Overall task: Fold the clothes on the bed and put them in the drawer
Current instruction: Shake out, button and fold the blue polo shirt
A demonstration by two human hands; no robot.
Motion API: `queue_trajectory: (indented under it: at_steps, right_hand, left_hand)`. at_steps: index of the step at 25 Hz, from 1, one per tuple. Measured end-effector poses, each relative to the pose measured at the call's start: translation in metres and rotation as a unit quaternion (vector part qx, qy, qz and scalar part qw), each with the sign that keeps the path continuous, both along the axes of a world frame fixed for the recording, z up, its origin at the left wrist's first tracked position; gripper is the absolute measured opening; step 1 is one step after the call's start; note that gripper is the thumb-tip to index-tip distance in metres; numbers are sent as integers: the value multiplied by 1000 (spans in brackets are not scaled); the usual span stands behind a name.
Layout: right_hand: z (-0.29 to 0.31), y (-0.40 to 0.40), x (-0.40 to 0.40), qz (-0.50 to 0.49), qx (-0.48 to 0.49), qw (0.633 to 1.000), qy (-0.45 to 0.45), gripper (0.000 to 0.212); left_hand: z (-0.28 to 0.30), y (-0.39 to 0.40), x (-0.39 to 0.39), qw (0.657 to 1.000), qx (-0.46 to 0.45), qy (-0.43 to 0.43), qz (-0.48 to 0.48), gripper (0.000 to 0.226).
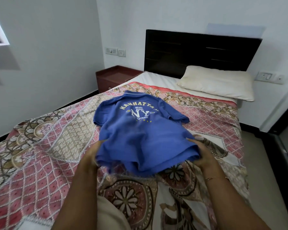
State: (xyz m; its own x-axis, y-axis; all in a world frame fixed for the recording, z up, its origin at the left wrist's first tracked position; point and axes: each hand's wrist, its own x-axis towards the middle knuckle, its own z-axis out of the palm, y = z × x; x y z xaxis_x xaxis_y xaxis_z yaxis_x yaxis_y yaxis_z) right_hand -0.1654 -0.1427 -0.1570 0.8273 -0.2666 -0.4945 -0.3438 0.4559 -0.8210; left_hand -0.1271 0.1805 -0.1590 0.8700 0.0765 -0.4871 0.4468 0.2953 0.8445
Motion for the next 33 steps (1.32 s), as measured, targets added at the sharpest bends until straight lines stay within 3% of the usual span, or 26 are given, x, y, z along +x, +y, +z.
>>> queue_trajectory:
  at_steps: [1,2,3,5,8,9,11,13,15,18,20,22,28,33]
  right_hand:
    - [-9,-12,-2,-14,-74,995,58,29]
    - [-20,-21,-8,-27,-164,980,109,17]
    - [-35,-31,-11,-33,-243,958,146,11]
    - [-66,-51,-15,-16,-293,936,194,29]
    - [-70,-60,-23,-22,-202,960,191,30]
    - [-66,-60,-26,-22,-191,963,186,29]
    - [-65,-62,-30,-29,-219,956,191,32]
    - [-66,-64,-39,-18,-293,929,224,35]
    - [-64,-67,-43,14,-381,890,252,41]
    - [-51,-68,-45,73,-519,795,306,69]
    - [-45,-63,-47,70,-597,733,318,73]
    - [-46,-56,-45,48,-644,713,273,60]
    - [-41,-33,-1,77,-653,741,138,27]
    - [-62,-29,54,151,-679,715,68,33]
  left_hand:
    - [-9,4,0,986,163,33,0,27]
    - [-24,9,0,941,330,53,-51,34]
    - [-34,13,-1,890,440,66,-101,40]
    - [-46,18,-2,821,544,58,-163,48]
    - [-42,20,0,852,495,19,-168,63]
    - [-41,20,-1,838,513,26,-182,64]
    - [-40,17,-4,767,593,66,-236,62]
    - [-38,15,-8,726,627,97,-266,64]
    - [-34,10,-11,701,657,103,-256,83]
    - [-21,-4,-14,630,745,51,-213,103]
    - [-18,-21,-9,635,749,-33,-187,91]
    - [-21,-44,-7,650,727,-96,-200,76]
    - [-30,-94,16,626,712,-181,-262,66]
    - [-36,-130,52,622,699,-199,-292,63]
